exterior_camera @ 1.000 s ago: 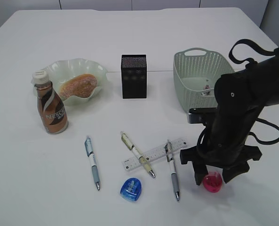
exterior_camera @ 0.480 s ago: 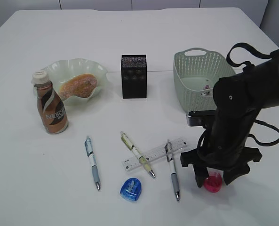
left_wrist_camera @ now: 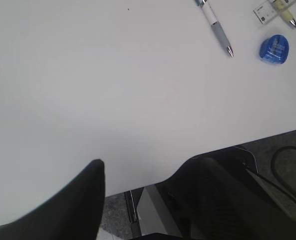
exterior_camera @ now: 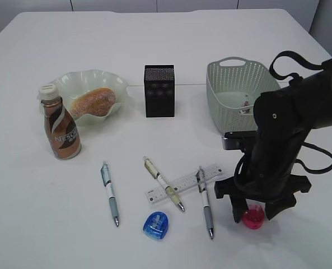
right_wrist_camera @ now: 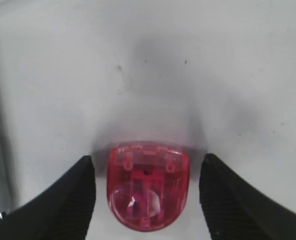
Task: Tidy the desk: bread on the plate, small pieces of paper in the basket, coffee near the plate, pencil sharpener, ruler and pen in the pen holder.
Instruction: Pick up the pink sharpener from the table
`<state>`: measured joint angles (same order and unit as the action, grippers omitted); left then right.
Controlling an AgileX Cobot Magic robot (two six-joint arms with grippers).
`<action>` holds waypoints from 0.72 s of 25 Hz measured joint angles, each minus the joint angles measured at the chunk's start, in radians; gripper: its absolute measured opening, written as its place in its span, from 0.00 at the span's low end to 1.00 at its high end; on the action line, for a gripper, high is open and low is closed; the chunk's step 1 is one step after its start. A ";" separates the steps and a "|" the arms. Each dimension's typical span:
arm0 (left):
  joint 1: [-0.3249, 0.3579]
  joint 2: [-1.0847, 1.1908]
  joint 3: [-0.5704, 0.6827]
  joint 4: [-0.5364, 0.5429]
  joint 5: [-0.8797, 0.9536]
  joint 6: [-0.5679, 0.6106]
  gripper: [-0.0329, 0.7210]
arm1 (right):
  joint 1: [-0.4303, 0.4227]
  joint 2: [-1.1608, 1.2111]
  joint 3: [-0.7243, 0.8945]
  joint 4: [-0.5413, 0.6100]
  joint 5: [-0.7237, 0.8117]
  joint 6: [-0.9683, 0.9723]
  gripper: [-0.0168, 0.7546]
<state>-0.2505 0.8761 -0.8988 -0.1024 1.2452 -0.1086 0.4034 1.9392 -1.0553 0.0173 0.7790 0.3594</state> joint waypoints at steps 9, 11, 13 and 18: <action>0.000 0.000 0.000 -0.012 0.000 0.000 0.62 | 0.000 0.000 0.000 0.000 0.000 0.000 0.48; 0.000 0.000 0.000 -0.025 0.000 0.000 0.62 | 0.000 0.000 0.000 0.000 -0.001 0.000 0.46; 0.000 0.000 0.000 -0.033 0.000 0.000 0.62 | 0.000 0.000 -0.002 0.000 -0.001 0.000 0.44; 0.000 0.000 0.000 -0.037 0.000 0.000 0.62 | 0.000 0.000 -0.004 -0.002 -0.001 -0.005 0.43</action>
<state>-0.2505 0.8761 -0.8988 -0.1394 1.2452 -0.1086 0.4034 1.9392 -1.0592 0.0150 0.7779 0.3546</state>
